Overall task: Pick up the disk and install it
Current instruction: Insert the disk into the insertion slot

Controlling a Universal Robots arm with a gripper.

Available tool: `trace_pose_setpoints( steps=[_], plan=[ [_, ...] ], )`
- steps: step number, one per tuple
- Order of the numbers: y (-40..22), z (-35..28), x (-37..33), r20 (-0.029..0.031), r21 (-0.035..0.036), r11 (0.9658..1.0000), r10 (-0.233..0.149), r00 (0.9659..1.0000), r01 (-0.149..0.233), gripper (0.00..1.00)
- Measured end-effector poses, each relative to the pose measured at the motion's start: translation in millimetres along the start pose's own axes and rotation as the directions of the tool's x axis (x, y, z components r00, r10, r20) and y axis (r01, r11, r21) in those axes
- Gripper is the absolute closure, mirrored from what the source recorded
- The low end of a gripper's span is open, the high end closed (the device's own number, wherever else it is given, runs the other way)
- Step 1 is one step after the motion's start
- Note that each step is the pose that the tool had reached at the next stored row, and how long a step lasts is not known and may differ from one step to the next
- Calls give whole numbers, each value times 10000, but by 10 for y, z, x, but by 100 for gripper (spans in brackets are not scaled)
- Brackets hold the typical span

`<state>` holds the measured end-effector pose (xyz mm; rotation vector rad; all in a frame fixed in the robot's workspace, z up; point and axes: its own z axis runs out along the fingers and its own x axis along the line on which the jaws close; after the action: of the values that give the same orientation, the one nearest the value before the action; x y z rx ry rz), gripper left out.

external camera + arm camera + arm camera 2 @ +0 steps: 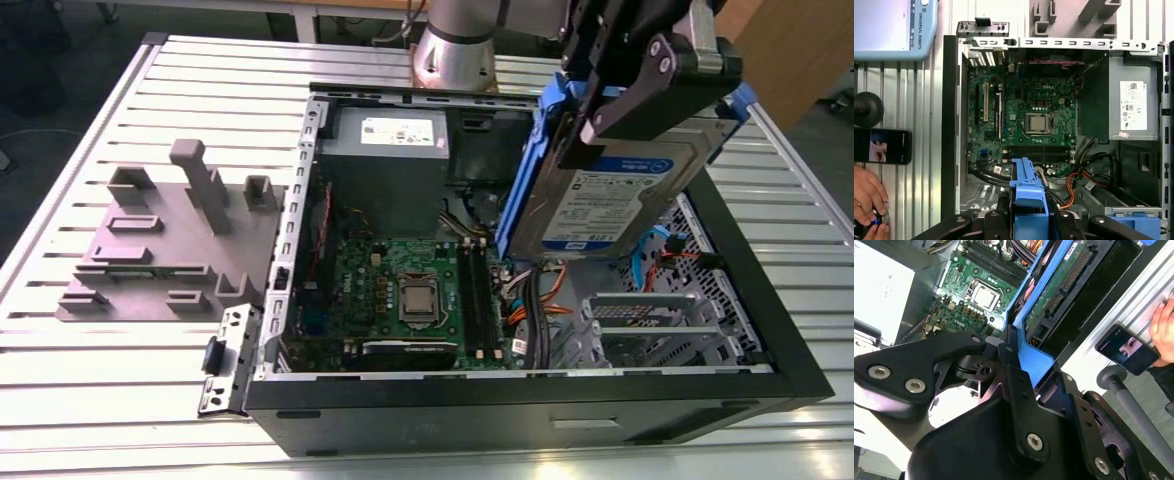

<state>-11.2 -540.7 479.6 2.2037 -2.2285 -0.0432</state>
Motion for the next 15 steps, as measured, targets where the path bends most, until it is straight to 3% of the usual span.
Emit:
trace_pose_setpoints(
  steps=[10, 15],
  plan=[
    [-33, 9, 105, -21, 0, 10000, 1, 10000, -1, 64],
    [-111, 13, 120, -24, 1, 10000, 12, 10000, -12, 64]
  ],
)
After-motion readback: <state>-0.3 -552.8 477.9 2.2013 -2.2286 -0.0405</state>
